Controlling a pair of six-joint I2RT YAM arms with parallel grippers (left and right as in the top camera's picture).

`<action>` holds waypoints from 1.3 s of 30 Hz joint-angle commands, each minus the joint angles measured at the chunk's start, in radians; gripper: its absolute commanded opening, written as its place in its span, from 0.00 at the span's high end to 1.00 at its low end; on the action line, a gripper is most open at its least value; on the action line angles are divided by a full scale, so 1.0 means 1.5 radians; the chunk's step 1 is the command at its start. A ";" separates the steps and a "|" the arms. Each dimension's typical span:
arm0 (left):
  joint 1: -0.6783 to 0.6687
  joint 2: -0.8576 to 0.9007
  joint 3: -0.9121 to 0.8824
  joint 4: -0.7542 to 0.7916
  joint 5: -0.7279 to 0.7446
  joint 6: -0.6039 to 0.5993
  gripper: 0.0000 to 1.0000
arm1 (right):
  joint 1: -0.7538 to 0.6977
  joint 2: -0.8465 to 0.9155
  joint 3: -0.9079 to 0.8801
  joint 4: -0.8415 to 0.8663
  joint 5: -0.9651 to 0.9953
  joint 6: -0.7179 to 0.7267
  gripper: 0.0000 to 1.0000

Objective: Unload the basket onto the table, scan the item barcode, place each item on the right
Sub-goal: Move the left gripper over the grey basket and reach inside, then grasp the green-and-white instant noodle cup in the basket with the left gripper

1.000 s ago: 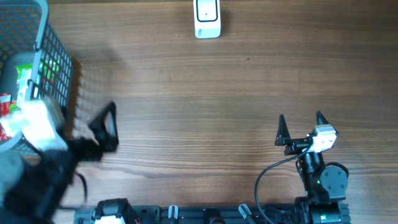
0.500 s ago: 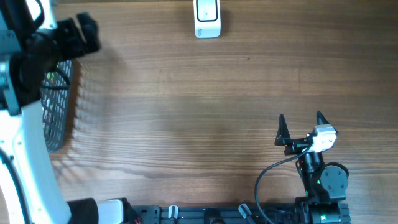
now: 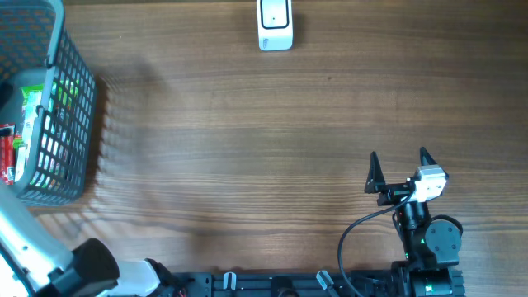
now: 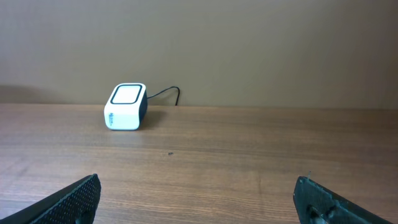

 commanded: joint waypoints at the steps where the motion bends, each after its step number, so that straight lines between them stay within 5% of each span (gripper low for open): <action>1: 0.046 0.034 0.014 0.000 0.004 0.002 0.00 | -0.004 -0.005 -0.001 0.002 -0.009 -0.009 0.00; 17: 0.082 0.214 0.014 0.016 0.081 0.298 0.04 | -0.004 -0.005 -0.001 0.002 -0.009 -0.009 0.00; 39: 0.082 0.351 -0.083 0.086 0.153 0.438 0.00 | -0.004 -0.005 -0.001 0.002 -0.009 -0.009 0.00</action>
